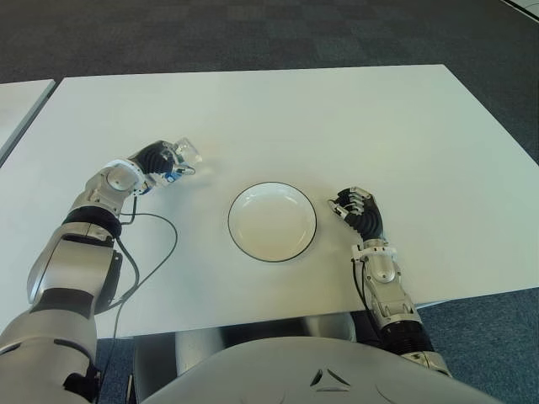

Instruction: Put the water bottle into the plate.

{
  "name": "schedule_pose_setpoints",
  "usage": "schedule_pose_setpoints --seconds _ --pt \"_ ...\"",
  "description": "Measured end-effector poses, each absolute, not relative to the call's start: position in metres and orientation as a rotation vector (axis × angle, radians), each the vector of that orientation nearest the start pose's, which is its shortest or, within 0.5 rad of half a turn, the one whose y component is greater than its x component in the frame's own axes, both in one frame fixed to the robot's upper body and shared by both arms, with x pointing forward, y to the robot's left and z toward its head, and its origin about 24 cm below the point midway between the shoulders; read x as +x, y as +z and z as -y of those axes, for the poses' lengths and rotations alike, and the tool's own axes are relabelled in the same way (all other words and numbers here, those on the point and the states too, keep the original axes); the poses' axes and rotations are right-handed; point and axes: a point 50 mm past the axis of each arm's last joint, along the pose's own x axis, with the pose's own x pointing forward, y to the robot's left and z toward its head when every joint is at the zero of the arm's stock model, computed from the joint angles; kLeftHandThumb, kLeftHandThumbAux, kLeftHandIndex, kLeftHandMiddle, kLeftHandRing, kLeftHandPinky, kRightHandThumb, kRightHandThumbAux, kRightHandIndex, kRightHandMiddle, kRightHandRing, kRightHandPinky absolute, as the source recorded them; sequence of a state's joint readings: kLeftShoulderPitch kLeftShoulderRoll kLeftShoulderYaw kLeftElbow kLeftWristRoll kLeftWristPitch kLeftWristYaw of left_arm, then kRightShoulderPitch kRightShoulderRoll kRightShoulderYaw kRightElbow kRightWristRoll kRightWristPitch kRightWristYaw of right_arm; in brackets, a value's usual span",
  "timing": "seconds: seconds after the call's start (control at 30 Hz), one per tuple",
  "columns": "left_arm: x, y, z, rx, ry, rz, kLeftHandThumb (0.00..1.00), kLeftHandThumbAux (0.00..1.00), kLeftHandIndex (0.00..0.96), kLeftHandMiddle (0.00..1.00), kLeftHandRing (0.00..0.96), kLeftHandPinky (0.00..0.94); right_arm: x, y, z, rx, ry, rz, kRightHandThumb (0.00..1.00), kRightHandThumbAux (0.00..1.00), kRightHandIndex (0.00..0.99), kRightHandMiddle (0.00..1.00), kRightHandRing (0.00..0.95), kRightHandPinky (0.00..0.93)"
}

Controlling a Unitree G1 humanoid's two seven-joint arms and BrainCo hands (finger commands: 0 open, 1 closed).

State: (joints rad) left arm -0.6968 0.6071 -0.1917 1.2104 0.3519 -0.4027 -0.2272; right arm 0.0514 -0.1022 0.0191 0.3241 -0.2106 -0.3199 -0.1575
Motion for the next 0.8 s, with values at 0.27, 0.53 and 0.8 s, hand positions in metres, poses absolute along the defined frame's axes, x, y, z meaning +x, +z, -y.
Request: schedule_pose_setpoints --seconds 0.27,0.53,0.8 --pt "0.353 0.082 -0.278 0.944 -0.28 -0.16 0.749 0.699 0.443 0.89 0.887 0.852 0.23 -0.012 0.173 -0.313 -0.084 -0.029 0.708 0.73 0.429 0.532 0.509 0.496" --pt "0.359 0.101 -0.262 0.94 -0.345 -0.037 0.75 0.699 0.443 0.896 0.892 0.859 0.23 -0.012 0.172 -0.315 -0.08 -0.024 0.708 0.731 0.428 0.523 0.507 0.5" --pt "0.362 0.12 -0.233 0.949 -0.437 0.101 0.75 0.699 0.443 0.904 0.897 0.866 0.231 -0.012 0.173 -0.309 -0.075 -0.025 0.708 0.731 0.427 0.52 0.507 0.506"
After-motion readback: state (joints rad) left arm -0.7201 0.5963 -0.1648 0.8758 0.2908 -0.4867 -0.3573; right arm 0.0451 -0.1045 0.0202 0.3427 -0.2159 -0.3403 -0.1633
